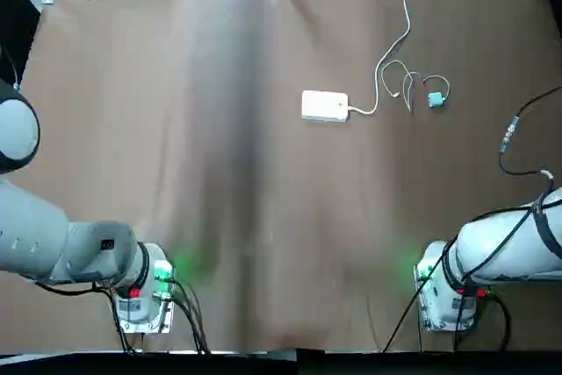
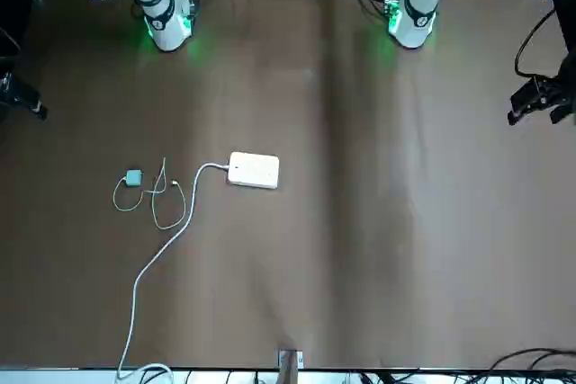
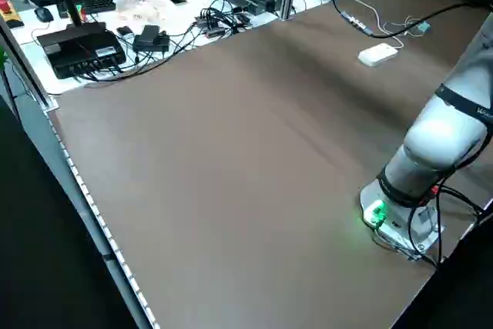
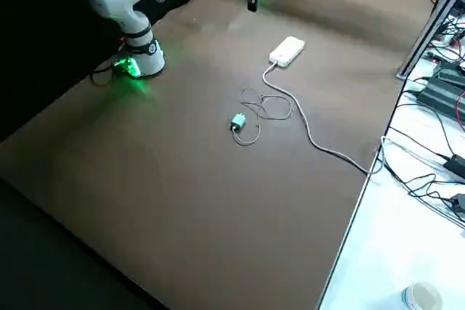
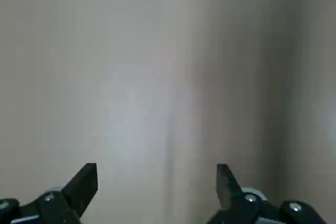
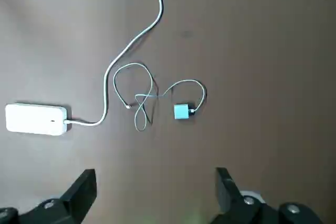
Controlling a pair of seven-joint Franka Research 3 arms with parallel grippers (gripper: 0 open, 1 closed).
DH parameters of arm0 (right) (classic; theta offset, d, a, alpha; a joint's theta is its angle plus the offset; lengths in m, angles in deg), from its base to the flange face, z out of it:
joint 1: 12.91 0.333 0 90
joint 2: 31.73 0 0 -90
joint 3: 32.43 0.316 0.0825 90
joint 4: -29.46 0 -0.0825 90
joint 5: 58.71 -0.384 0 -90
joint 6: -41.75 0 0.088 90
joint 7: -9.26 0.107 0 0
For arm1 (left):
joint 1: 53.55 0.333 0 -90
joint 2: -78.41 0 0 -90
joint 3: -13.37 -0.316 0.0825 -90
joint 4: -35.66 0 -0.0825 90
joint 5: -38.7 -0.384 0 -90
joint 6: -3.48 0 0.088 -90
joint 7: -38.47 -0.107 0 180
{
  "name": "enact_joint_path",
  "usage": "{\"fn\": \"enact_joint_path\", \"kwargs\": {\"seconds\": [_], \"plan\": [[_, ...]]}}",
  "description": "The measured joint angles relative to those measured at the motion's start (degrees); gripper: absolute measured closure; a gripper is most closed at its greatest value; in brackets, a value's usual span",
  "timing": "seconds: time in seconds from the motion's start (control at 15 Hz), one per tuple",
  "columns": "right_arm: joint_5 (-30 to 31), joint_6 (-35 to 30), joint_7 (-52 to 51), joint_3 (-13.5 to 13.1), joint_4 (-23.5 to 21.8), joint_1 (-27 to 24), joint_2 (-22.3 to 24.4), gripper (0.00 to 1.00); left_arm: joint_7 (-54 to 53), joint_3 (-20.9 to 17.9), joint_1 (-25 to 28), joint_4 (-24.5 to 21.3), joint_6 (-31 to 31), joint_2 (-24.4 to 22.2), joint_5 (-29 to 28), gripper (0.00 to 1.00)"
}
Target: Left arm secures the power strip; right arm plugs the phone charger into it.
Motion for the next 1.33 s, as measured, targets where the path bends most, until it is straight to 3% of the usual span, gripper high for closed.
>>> {"fn": "enact_joint_path", "kwargs": {"seconds": [0.8,1.33], "plan": [[-0.11,1.01,-0.01,0.60,-0.55,0.24,-0.51,0.00,0.02,0.00,0.00,-0.54,-0.07,0.02,-0.34,0.00],[-0.13,2.75,-2.09,1.20,-0.87,2.66,-6.02,0.00,0.55,2.17,-0.12,-0.88,-0.04,0.11,-0.35,0.00]]}}
